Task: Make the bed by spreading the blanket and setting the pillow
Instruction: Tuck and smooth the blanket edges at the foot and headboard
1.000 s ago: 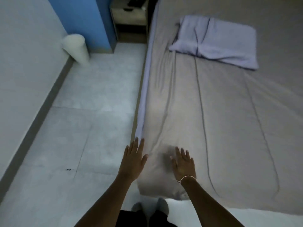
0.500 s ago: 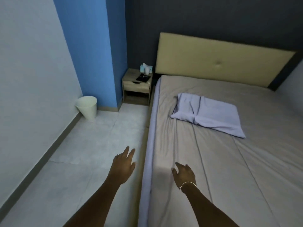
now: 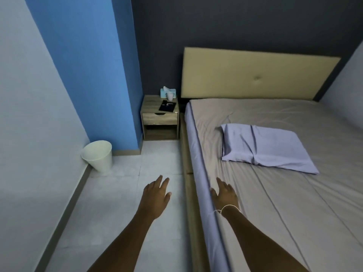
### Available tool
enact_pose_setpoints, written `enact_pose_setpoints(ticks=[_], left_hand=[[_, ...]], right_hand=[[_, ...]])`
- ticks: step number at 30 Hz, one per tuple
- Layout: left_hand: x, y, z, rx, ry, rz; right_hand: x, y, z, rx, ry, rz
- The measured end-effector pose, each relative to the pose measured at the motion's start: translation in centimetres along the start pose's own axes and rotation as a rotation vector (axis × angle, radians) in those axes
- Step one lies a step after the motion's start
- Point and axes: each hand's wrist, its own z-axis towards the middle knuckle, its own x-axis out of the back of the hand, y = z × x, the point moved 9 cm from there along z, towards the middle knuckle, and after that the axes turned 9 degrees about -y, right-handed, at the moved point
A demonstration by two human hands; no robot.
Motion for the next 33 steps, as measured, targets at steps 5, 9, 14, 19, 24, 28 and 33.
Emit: enact_pose_setpoints(ticks=[5, 9, 14, 19, 24, 28, 33], left_hand=[[1.7, -1.6, 7.2, -0.05, -0.024, 0.029], [3.5, -0.6, 13.9, -0.145, -0.029, 0.052], [7.3, -0.4, 24.2, -0.217, -0.02, 0.076], [10.7, -1.8, 34.1, -0.235, 0.002, 0.025], [12.9, -4.2, 41.9, -0.279, 0.05, -0.084], [14.7, -7.8, 51.1, -0.275, 0.087, -0.097], [18.2, -11.3, 64.0, -0.308, 0.118, -0.131]], right_hand=[[1.5, -1.7, 4.5, -0.054, 0.038, 0.008], [3.3, -1.8, 9.6, -0.101, 0.08, 0.025], [4.4, -3.1, 18.9, -0.161, 0.051, 0.056], [6.8, -7.3, 29.1, -0.143, 0.066, 0.06], [8.1, -13.5, 37.7, -0.067, 0.052, 0.145], [8.8, -16.4, 46.6, -0.054, 0.033, 0.141], [9.6, -18.0, 58.2, -0.135, 0.065, 0.182]])
